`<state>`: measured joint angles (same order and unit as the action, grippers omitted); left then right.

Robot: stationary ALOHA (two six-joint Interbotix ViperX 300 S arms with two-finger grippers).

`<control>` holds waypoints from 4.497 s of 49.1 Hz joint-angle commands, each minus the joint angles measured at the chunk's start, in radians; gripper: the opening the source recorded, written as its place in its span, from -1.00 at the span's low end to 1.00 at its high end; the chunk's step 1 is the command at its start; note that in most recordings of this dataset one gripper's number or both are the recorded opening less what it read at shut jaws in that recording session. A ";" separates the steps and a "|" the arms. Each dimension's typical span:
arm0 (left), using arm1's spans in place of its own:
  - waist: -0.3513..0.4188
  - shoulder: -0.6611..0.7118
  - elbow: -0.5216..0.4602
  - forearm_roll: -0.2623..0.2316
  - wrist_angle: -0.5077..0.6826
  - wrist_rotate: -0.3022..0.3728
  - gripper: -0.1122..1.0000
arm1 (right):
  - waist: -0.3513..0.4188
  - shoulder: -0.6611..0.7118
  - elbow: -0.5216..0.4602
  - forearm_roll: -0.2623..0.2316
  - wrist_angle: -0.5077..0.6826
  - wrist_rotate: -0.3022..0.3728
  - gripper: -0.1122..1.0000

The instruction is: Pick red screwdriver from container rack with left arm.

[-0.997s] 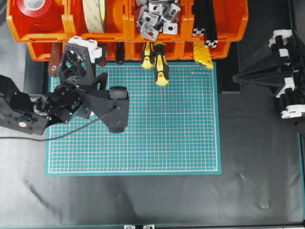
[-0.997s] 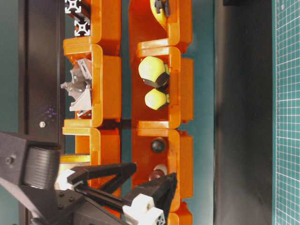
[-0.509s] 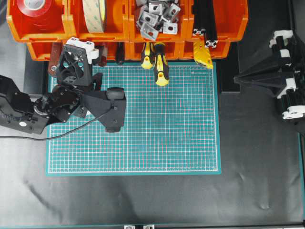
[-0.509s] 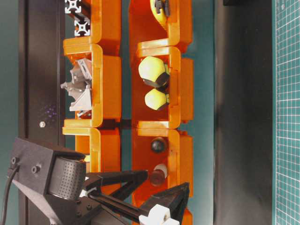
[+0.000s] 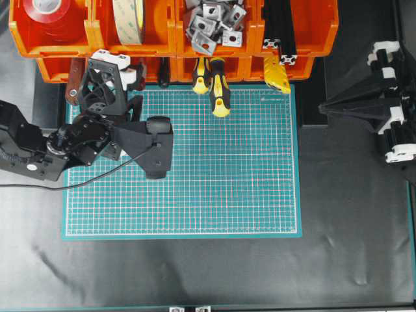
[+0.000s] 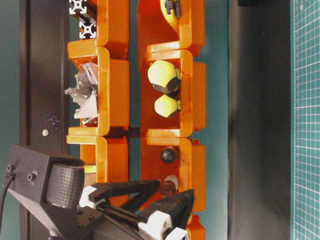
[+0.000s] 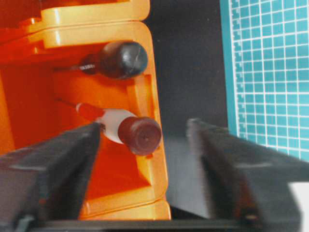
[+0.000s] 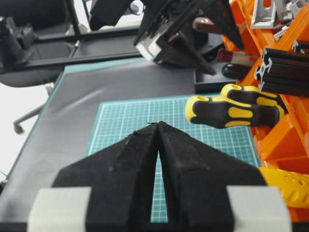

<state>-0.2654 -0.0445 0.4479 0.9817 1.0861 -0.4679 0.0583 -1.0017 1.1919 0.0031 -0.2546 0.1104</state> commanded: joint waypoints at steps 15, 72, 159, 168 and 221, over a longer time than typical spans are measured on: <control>-0.008 -0.014 -0.072 0.006 0.003 0.015 -0.22 | 0.020 0.006 -0.012 0.000 -0.002 0.002 -0.80; -0.468 0.091 -0.399 0.006 0.239 0.193 -0.36 | 0.020 -0.086 -0.043 0.003 0.117 0.011 -0.80; -0.210 0.130 -0.060 0.005 -0.301 0.089 -0.34 | 0.017 -0.098 -0.049 0.006 0.150 0.012 -0.80; -0.209 0.130 -0.052 0.005 -0.319 0.014 0.31 | 0.015 -0.098 -0.049 0.006 0.150 0.012 -0.80; -0.327 -0.433 0.244 0.005 -0.353 -0.784 0.55 | 0.015 -0.098 -0.046 0.006 0.150 0.011 -0.80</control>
<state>-0.5906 -0.3835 0.6596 0.9833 0.7532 -1.2226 0.0752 -1.1106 1.1735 0.0077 -0.1058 0.1212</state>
